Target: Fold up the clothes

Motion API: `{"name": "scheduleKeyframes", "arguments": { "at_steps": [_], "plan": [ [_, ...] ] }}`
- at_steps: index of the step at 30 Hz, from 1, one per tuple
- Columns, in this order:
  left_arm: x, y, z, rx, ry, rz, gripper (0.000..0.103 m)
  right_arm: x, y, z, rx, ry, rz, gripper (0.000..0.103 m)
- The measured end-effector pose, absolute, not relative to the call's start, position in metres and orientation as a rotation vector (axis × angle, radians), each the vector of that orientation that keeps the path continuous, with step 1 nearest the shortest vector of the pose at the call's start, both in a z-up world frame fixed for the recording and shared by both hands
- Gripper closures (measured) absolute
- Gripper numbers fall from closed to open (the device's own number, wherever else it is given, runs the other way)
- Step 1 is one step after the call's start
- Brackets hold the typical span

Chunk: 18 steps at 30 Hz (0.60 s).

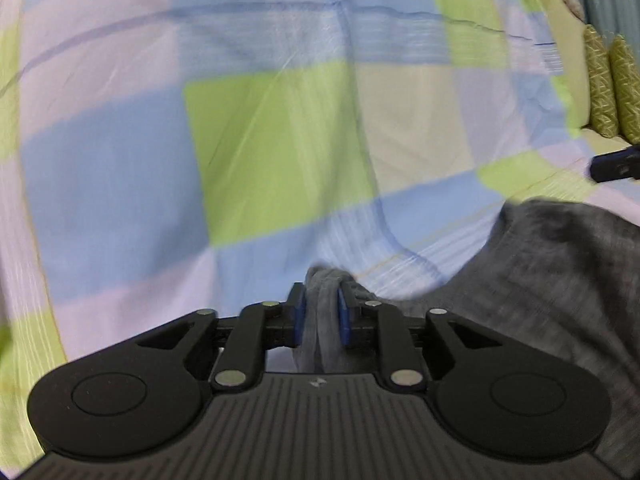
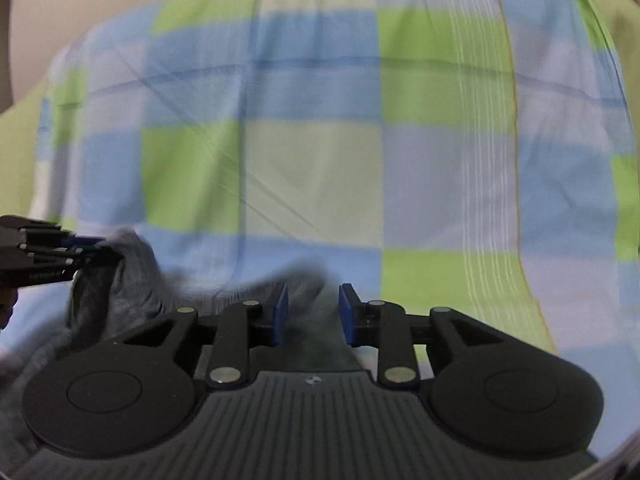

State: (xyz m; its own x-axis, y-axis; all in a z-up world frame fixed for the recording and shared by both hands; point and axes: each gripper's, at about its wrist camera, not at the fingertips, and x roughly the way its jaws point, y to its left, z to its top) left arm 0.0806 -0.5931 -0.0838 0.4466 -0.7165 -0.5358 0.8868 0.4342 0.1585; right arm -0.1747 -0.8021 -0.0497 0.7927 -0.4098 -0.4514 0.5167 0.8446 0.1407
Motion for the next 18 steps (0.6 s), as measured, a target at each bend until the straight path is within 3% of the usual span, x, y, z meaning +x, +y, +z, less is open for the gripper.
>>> {"name": "scheduleKeyframes", "arguments": {
  "at_steps": [2, 4, 10, 12, 18],
  "plan": [
    [0.073, -0.560, -0.079, 0.440, 0.413, -1.050, 0.052, -0.194, -0.797, -0.052, 0.279, 0.407, -0.491, 0.066],
    [0.060, -0.527, -0.073, 0.443, 0.408, -1.073, 0.048, -0.227, -0.782, -0.053, 0.263, 0.413, -0.480, 0.048],
    [-0.023, -0.435, -0.076, 0.672, 0.333, -1.140, 0.045, -0.332, -0.720, -0.063, 0.150, 0.466, -0.553, 0.047],
    [-0.042, -0.411, -0.084, 0.666, 0.421, -1.145, 0.044, -0.361, -0.696, -0.063, 0.124, 0.510, -0.563, 0.046],
    [-0.042, -0.384, -0.099, 0.383, 0.681, -1.076, 0.044, -0.404, -0.677, -0.080, 0.510, 0.480, -0.530, 0.044]
  ]
}}
